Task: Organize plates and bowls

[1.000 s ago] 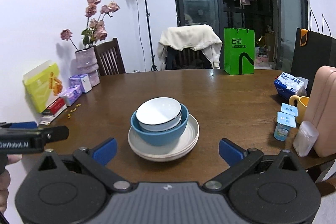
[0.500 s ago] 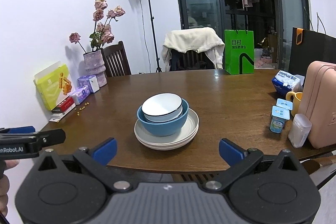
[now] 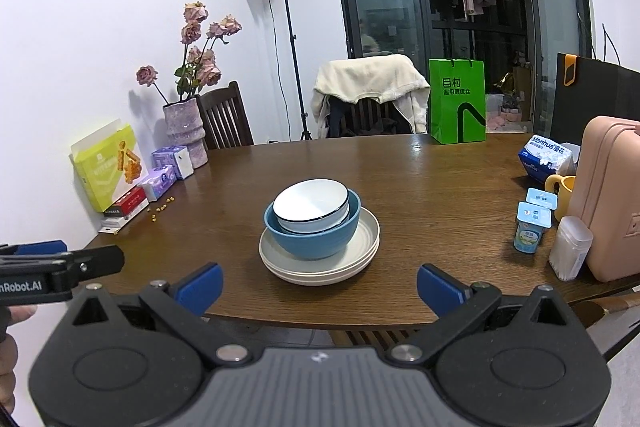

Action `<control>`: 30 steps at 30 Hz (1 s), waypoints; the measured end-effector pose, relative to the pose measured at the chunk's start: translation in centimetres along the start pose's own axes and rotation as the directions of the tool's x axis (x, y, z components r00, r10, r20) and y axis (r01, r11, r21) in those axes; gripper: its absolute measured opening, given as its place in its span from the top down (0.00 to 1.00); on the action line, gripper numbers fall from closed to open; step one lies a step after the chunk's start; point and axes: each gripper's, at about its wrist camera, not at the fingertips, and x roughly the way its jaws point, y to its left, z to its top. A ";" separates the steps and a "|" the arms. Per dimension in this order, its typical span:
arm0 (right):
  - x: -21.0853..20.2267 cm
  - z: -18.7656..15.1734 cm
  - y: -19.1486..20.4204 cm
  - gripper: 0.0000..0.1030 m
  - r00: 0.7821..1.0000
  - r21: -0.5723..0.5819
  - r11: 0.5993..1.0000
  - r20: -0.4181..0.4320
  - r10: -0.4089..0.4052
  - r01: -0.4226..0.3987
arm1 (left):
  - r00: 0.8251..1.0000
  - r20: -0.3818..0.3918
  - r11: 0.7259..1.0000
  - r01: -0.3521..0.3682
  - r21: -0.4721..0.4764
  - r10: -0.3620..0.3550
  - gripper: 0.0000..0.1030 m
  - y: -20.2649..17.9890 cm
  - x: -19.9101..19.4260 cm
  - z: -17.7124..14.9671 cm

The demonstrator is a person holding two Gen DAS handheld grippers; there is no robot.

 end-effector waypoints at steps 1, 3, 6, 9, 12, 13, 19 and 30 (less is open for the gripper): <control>0.1 0.0 0.0 0.00 1.000 0.000 1.000 -0.001 0.000 0.000 | 1.000 -0.001 1.000 0.001 0.000 -0.001 0.00 0.0 0.0 0.0; 0.0 0.0 0.0 0.00 1.000 0.000 1.000 -0.001 0.000 0.000 | 1.000 -0.001 1.000 0.002 0.000 -0.002 0.00 -0.1 -0.2 0.0; 0.0 0.0 0.0 0.00 1.000 -0.001 1.000 -0.002 0.002 -0.002 | 1.000 0.001 1.000 0.001 -0.001 -0.001 0.00 0.0 -0.2 0.0; -0.3 0.1 0.2 0.00 1.000 -0.004 1.000 -0.001 0.005 -0.005 | 1.000 0.001 1.000 0.002 0.000 -0.002 0.00 0.0 -0.2 0.0; -0.4 0.1 0.2 0.00 1.000 -0.003 1.000 -0.001 0.005 -0.005 | 1.000 0.002 1.000 0.003 0.000 -0.003 0.00 0.0 -0.2 0.0; -0.4 0.1 0.2 0.00 1.000 -0.004 1.000 -0.001 0.005 -0.005 | 1.000 0.000 1.000 0.001 0.000 -0.001 0.00 0.0 -0.1 0.0; -0.3 0.0 0.3 0.00 1.000 -0.003 1.000 0.000 0.003 -0.003 | 1.000 0.002 1.000 0.001 0.000 -0.001 0.00 0.0 -0.1 0.0; -0.5 0.2 0.8 0.00 1.000 -0.009 1.000 -0.005 0.009 -0.009 | 1.000 0.000 1.000 -0.008 -0.003 0.008 0.00 0.1 -0.3 0.1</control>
